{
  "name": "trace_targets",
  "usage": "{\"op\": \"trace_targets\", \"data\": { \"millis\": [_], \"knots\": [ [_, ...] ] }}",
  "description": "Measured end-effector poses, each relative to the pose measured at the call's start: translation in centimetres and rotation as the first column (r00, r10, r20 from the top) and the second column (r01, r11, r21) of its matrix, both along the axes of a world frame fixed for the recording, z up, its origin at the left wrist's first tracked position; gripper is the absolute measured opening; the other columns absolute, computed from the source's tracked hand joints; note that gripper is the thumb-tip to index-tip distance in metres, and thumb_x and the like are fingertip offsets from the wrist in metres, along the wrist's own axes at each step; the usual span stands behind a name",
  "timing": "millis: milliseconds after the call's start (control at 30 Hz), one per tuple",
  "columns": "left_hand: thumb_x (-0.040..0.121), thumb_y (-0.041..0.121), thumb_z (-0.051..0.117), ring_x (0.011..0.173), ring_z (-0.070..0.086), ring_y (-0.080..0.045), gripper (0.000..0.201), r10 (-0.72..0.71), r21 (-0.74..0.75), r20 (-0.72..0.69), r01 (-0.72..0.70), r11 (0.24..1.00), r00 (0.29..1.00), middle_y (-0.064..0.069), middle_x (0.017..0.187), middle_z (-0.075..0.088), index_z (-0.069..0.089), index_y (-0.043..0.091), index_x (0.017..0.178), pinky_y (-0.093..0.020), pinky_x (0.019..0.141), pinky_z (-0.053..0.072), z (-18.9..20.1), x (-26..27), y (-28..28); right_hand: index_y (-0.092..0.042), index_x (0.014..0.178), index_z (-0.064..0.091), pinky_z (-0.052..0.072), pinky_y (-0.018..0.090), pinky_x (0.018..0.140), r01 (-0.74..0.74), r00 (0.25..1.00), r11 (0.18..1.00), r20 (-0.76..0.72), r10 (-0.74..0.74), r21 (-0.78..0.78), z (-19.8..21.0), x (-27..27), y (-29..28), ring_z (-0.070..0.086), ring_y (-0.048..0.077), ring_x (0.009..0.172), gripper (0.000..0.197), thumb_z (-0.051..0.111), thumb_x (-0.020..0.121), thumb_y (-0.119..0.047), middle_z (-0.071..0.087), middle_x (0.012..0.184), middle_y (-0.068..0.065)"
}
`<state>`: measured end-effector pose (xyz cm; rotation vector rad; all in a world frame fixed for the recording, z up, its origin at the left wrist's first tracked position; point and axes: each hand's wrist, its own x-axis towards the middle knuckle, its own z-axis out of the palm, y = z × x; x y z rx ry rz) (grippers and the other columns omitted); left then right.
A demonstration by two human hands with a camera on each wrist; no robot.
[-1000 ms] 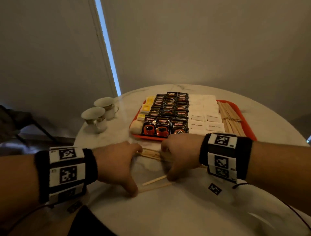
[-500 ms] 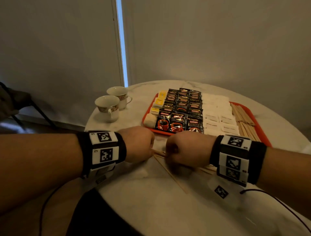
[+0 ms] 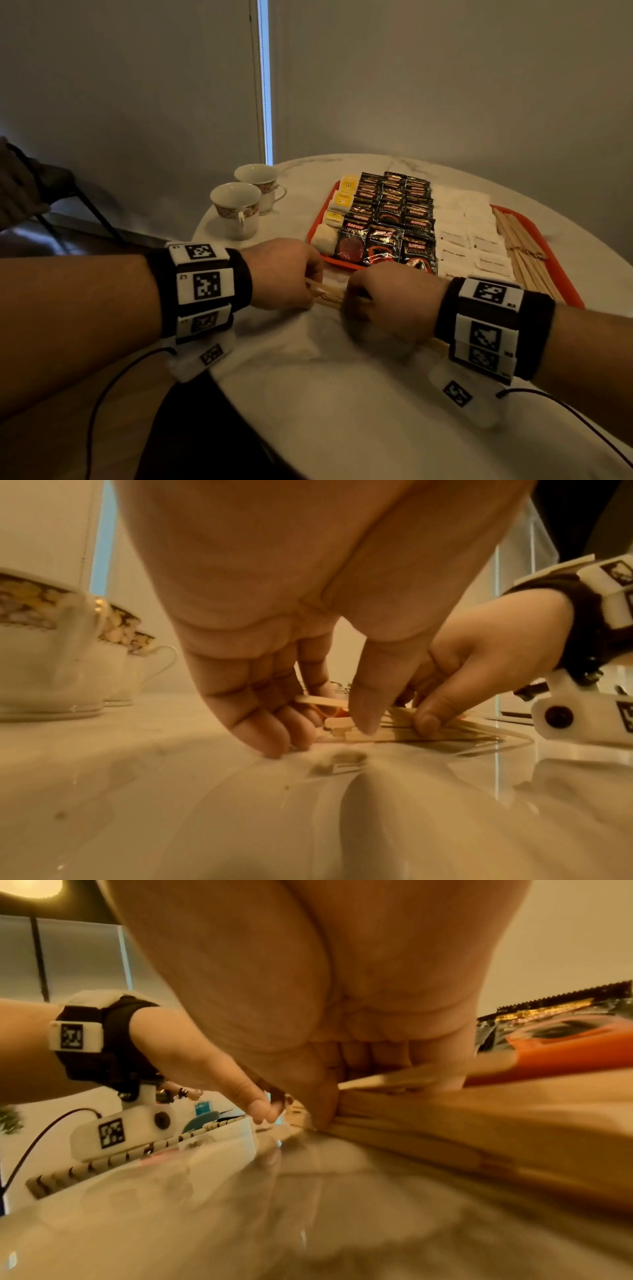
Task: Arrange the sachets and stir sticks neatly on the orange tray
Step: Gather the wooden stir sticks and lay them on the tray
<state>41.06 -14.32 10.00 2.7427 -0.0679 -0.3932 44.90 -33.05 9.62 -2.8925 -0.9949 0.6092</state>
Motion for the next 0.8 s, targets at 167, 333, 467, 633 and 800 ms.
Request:
{"op": "trace_targets", "data": {
  "millis": [167, 333, 467, 633, 800],
  "knots": [
    [0.09, 0.03, 0.076, 0.092, 0.068, -0.012, 0.034, 0.203, -0.287, 0.1, -0.167, 0.943, 0.974, 0.009, 0.108, 0.068, 0.06, 0.032, 0.119, -0.037, 0.086, 0.061, -0.1, 0.3, 1.4, -0.029, 0.126, 0.065, 0.054, 0.029, 0.083, 0.064, 0.998, 0.988, 0.017, -0.067, 0.137, 0.4, 1.2, -0.6, 0.061, 0.013, 0.096, 0.028, 0.058, 0.1, -0.024, 0.066, 0.111, -0.006],
    [0.094, 0.017, 0.071, 0.093, 0.073, -0.018, 0.029, 0.392, -0.668, 0.067, -0.251, 0.701, 0.918, 0.0, 0.104, 0.073, 0.065, 0.021, 0.122, -0.039, 0.083, 0.064, 0.1, 1.8, 1.3, -0.032, 0.119, 0.067, 0.057, 0.026, 0.073, 0.167, 0.986, 0.93, -0.07, -0.153, 0.326, 1.6, 2.5, -1.2, 0.069, 0.007, 0.08, 0.019, 0.058, 0.102, -0.03, 0.073, 0.092, -0.01],
    [0.095, 0.004, 0.068, 0.098, 0.076, -0.015, 0.038, 0.397, -0.777, 0.127, -0.158, 0.609, 0.909, 0.003, 0.106, 0.077, 0.068, 0.02, 0.13, -0.037, 0.089, 0.063, 0.4, 2.8, 0.4, -0.027, 0.118, 0.063, 0.063, 0.03, 0.075, 0.268, 0.952, 0.842, -0.266, -0.154, 0.469, 2.0, 3.1, -1.4, 0.075, 0.008, 0.075, 0.016, 0.054, 0.105, -0.025, 0.078, 0.084, -0.004],
    [0.095, 0.002, 0.069, 0.099, 0.076, -0.017, 0.043, 0.457, -0.837, 0.203, -0.089, 0.541, 0.866, -0.003, 0.113, 0.077, 0.063, 0.013, 0.136, -0.037, 0.09, 0.063, 0.8, 4.2, -0.5, -0.029, 0.118, 0.063, 0.051, 0.032, 0.061, 0.411, 0.879, 0.687, -0.459, -0.126, 0.599, 1.5, 4.0, -1.2, 0.055, 0.016, 0.06, 0.019, 0.048, 0.107, -0.023, 0.06, 0.07, 0.001],
    [0.093, -0.001, 0.071, 0.09, 0.078, -0.02, 0.04, 0.482, -0.889, 0.244, -0.004, 0.457, 0.841, -0.007, 0.104, 0.079, 0.062, 0.012, 0.129, -0.032, 0.08, 0.064, 1.4, 5.3, -1.5, -0.017, 0.115, 0.063, 0.032, 0.023, 0.046, 0.505, 0.827, 0.503, -0.56, -0.05, 0.701, 1.7, 4.0, -0.2, 0.038, 0.008, 0.05, 0.025, 0.048, 0.107, -0.035, 0.049, 0.075, 0.004]
  ]
}}
